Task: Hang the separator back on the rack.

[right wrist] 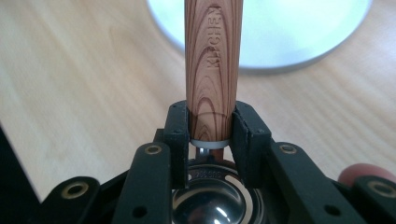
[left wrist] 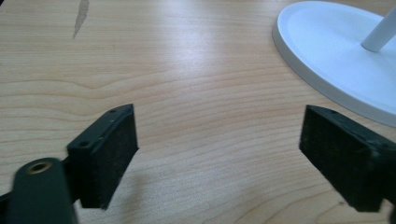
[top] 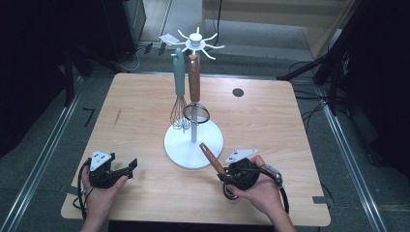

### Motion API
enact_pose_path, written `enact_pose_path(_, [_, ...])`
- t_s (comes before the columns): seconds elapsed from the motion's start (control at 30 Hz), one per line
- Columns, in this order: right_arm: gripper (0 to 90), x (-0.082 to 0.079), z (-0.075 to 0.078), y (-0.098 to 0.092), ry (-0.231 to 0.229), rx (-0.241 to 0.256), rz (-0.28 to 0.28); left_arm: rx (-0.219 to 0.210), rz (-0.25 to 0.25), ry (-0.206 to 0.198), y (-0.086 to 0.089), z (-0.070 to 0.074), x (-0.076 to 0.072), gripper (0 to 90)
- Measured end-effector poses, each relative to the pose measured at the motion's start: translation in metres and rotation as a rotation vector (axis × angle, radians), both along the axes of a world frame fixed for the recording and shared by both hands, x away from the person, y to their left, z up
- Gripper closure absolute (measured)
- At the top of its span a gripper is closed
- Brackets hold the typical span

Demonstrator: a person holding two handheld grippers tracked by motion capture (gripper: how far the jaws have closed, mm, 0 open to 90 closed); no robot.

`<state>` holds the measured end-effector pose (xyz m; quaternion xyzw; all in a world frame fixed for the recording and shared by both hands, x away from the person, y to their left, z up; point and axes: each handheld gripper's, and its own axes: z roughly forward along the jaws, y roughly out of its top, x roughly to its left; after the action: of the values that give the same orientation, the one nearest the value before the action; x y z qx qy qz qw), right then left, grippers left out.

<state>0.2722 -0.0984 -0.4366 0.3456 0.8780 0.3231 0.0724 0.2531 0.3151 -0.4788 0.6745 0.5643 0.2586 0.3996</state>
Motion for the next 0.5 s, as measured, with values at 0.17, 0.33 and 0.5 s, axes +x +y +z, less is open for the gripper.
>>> enact_pose_path(0.17, [71.4,0.001,0.002,-0.006,-0.051,0.085,-0.042,-0.008,-0.023,-0.012,0.001,0.002,-0.001,0.0])
enact_pose_path(0.33, [71.4,-0.001,0.002,-0.008,-0.107,0.142,-0.084,-0.034,-0.030,-0.017,0.006,0.003,-0.002,0.0])
enact_pose_path(0.5, [71.4,0.000,0.002,-0.013,-0.144,0.211,-0.129,-0.029,-0.021,-0.013,0.011,0.003,-0.002,0.0])
